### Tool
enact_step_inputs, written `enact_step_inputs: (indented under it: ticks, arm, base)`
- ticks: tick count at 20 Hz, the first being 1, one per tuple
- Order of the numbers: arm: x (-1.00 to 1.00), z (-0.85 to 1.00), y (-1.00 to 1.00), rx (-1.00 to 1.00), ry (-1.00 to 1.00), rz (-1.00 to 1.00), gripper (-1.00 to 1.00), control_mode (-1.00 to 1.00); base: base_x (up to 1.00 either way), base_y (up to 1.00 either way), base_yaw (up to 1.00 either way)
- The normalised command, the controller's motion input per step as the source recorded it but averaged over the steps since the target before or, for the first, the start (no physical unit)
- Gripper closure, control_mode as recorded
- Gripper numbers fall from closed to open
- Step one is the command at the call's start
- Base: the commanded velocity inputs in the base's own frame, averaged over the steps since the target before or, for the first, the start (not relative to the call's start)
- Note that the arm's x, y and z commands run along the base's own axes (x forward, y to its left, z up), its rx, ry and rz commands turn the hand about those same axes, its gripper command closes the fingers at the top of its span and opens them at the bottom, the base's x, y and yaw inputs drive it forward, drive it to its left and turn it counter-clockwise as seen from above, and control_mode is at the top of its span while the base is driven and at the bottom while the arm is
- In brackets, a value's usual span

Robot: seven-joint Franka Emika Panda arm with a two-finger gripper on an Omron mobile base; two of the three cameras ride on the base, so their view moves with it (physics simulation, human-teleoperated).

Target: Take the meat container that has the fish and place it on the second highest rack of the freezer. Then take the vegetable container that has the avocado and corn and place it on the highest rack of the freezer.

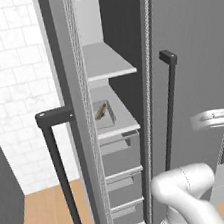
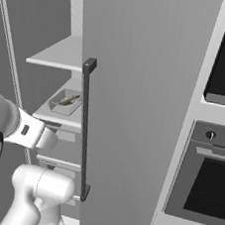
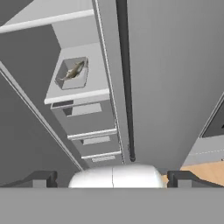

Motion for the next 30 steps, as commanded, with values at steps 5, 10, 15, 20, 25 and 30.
enact_step_inputs:
  ticks: [5,10,15,20,25,30]
  arm:
    - [0.54,0.09,-0.16,0.0,-0.03,0.02,-1.0,-1.0]
    - [0.05,-0.19,0.0,0.01,-0.07,0.0,-1.0,-1.0]
    - [0.0,0.0,0.0,0.0,0.0,0.0,-1.0,-1.0]
    - [0.0,0.0,0.0,0.0,0.0,0.0,-1.0,1.0]
    - [0.0,0.0,0.0,0.0,0.0,0.0,-1.0,1.0]
    - [0.0,0.0,0.0,0.0,0.0,0.0,-1.0,1.0]
  base:
    - [0.0,0.0,0.0]
    - [0.0,0.0,0.0]
    - [0.0,0.0,0.0]
    - [-0.28,-0.04,-0.01]
    - [-1.0,-0.19,-0.01]
    - [-0.98,-0.21,-0.03]
